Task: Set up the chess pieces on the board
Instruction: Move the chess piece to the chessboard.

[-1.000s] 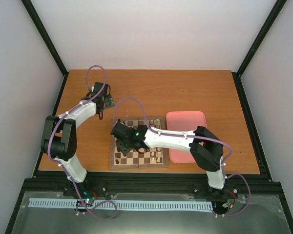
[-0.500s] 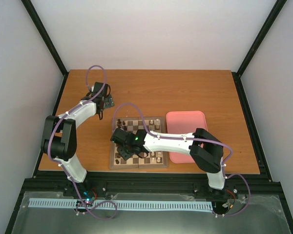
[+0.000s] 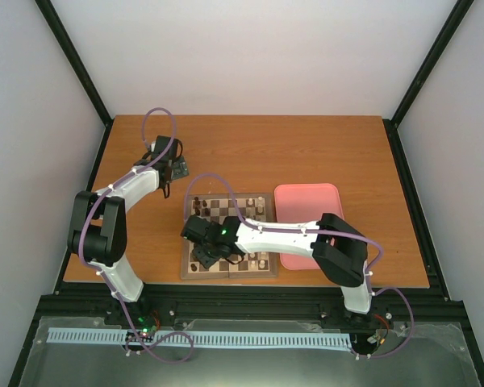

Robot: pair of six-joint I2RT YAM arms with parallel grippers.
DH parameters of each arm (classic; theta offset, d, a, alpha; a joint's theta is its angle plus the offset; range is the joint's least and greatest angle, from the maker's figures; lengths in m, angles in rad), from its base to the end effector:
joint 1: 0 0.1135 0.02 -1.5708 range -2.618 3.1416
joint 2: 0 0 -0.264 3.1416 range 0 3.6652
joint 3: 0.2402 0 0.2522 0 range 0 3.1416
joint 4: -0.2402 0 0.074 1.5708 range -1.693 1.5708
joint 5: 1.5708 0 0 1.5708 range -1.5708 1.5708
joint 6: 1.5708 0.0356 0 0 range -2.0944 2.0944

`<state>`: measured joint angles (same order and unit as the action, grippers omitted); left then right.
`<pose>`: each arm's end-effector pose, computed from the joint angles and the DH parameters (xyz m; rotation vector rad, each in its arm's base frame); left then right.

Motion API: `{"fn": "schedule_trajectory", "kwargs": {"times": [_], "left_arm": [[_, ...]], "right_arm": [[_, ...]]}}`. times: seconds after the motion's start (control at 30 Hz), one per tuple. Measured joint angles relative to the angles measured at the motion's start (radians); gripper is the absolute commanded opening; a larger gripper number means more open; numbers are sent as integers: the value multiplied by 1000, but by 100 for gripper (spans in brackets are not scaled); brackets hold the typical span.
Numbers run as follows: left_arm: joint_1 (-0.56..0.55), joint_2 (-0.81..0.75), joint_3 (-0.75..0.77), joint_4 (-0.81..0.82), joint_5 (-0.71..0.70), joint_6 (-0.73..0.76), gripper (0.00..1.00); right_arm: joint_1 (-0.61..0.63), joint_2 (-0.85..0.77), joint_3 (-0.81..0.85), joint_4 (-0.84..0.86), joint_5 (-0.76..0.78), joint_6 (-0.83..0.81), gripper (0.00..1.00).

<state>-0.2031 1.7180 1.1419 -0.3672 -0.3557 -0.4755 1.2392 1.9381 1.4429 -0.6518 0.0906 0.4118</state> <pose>0.3550 -0.0604 0.2046 -0.4711 2.3920 0.1497 0.1345 0.3808 0.1965 -1.0877 2.5447 0.3524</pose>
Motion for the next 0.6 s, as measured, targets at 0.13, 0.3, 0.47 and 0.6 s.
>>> {"fn": "schedule_trajectory", "kwargs": {"times": [0.13, 0.3, 0.47, 0.6], "left_arm": [[0, 0, 0, 0, 0, 0, 100], [0, 0, 0, 0, 0, 0, 100], [0, 0, 0, 0, 0, 0, 100], [0, 0, 0, 0, 0, 0, 100]], "right_arm": [[5, 12, 3, -3, -2, 0, 30], [5, 29, 6, -6, -1, 0, 25], [5, 34, 15, -11, 3, -2, 10], [5, 35, 25, -11, 4, -1, 6]]}}
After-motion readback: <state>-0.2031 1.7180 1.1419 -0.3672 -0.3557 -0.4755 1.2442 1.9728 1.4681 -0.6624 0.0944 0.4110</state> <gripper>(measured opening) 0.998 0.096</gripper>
